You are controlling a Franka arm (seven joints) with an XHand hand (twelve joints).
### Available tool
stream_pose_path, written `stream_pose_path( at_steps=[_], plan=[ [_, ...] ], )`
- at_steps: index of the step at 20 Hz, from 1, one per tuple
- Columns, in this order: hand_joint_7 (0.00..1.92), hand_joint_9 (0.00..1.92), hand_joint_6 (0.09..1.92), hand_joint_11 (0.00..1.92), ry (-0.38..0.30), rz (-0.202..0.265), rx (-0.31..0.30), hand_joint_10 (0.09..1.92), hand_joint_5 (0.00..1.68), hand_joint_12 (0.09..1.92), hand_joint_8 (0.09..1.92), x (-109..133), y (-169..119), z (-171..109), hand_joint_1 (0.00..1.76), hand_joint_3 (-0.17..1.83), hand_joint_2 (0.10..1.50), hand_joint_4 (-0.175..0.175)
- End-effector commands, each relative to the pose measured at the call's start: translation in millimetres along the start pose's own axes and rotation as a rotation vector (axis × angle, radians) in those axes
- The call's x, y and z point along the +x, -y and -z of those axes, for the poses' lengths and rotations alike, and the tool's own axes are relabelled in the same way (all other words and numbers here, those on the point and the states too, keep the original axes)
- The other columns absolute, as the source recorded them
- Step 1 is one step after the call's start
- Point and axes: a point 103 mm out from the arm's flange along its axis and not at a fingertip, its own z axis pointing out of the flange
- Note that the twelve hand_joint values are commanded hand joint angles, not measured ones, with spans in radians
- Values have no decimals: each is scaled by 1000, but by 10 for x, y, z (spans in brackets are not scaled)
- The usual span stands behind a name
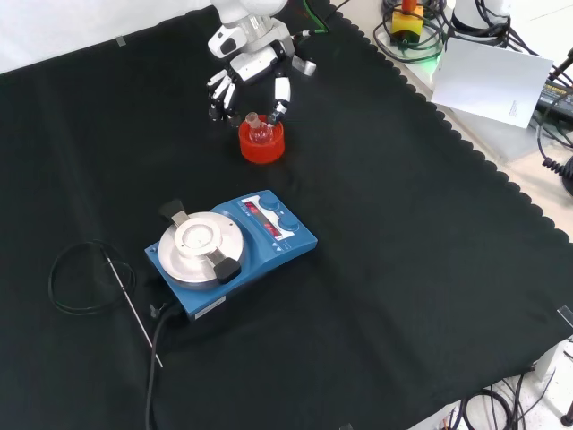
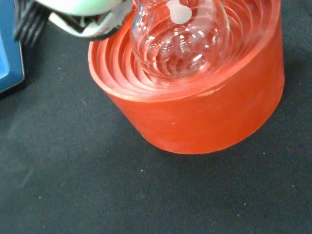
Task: Pick up the round-bottom flask.
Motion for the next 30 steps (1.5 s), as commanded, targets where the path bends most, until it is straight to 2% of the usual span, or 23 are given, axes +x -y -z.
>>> stream_pose_path(
  at_steps=[1, 3, 7, 12, 17, 30],
  plan=[
    [283, 490, 827, 47, 1, 11, 0, 678, 733, 1466, 689, 37, -13, -10, 837, 596, 617, -82],
    [287, 493, 833, 52, 26, 24, 5, 677, 737, 1464, 690, 143, -17, -71, 840, 596, 620, -83],
    [291, 497, 846, 58, 26, 15, 1, 675, 756, 1460, 691, 153, -21, -76, 841, 597, 624, -83],
    [300, 509, 864, 67, 12, 6, -2, 674, 810, 1458, 694, 44, -17, -28, 850, 600, 639, -86],
    [305, 514, 862, 72, 2, -6, -34, 671, 812, 1455, 694, -32, -1, 53, 852, 602, 644, -87],
    [310, 522, 871, 79, 0, 7, -28, 658, 752, 1448, 693, 1, 6, 34, 857, 604, 643, -85]
  ],
)
